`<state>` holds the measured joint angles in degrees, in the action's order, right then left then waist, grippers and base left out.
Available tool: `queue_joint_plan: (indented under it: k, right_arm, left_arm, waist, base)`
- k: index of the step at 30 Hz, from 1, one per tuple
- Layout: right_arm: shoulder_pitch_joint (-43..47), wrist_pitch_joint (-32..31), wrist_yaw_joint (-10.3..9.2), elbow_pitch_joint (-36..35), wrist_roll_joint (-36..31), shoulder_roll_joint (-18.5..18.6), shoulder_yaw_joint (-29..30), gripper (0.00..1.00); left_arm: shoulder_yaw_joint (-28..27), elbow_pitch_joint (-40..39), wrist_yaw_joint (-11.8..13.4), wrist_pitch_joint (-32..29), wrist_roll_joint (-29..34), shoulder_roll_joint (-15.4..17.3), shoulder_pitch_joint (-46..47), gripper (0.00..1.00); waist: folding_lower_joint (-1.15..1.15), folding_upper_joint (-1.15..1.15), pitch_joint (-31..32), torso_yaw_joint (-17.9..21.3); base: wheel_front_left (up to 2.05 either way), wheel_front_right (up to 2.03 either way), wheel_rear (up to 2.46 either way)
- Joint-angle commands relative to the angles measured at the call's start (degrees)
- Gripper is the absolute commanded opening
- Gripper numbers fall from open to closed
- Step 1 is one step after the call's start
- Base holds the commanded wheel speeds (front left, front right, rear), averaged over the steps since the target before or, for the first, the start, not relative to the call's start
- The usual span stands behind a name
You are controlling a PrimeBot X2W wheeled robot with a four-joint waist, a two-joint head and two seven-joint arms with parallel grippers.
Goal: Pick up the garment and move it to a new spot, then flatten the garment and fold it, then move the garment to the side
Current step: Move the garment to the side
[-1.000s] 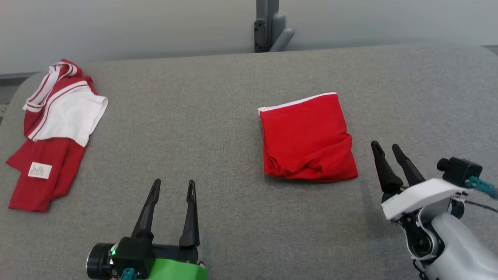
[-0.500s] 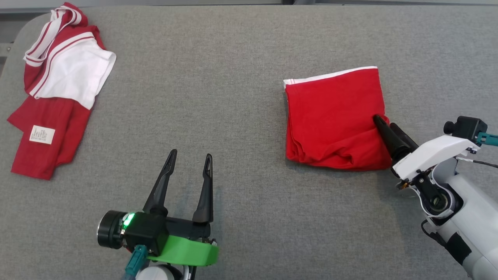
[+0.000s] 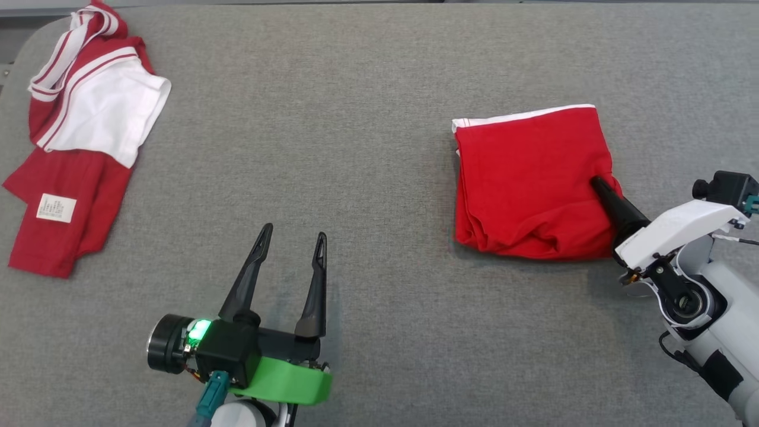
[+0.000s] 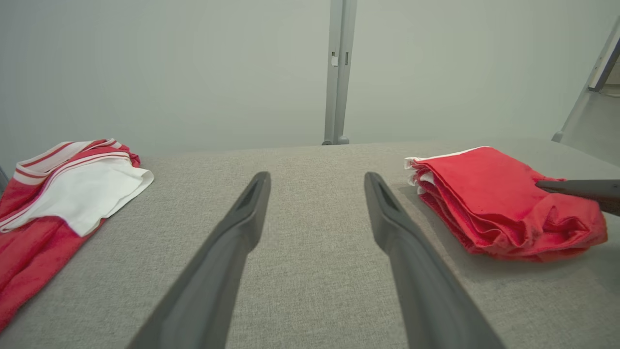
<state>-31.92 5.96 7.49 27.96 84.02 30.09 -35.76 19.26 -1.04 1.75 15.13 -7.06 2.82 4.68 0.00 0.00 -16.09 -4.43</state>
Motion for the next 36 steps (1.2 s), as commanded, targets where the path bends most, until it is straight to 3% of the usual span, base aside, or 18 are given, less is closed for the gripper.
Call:
queue_joint_plan:
  k: [1, 18, 24, 36]
  right_arm:
    - [0.4, 0.6, 0.0, -0.5, 0.1, 0.6, -0.3, 0.0]
    - [-4.0, 8.1, 0.0, -0.8, -2.5, 2.3, -5.8, 0.0]
    - [-8.9, 9.3, 0.0, 2.8, -9.1, 3.5, -7.2, 0.0]
    - [-16.3, 9.3, 0.0, 7.9, -20.0, 7.2, 0.7, 0.0]
  left_arm:
    - [-0.5, 0.0, -0.3, 0.0, 0.6, 0.1, -0.2, 1.0]
    - [-3.0, -1.0, -5.4, 0.0, 6.2, 2.4, 3.4, 1.0]
    - [-2.2, -1.9, -6.9, 0.0, 5.5, 3.1, 6.2, 1.0]
    - [0.7, -6.0, -8.4, 0.0, 6.8, 5.7, 12.2, 1.0]
  waist:
    - [0.0, 0.0, 0.2, 2.7]
    - [0.0, 0.0, -5.7, 20.8]
    - [0.0, 0.0, -10.2, 23.0]
    - [0.0, 0.0, -19.2, 23.1]
  base:
    - [0.0, 0.0, 0.0]
    - [0.0, 0.0, 0.0]
    - [0.0, 0.0, 0.0]
    - [0.0, 0.0, 0.0]
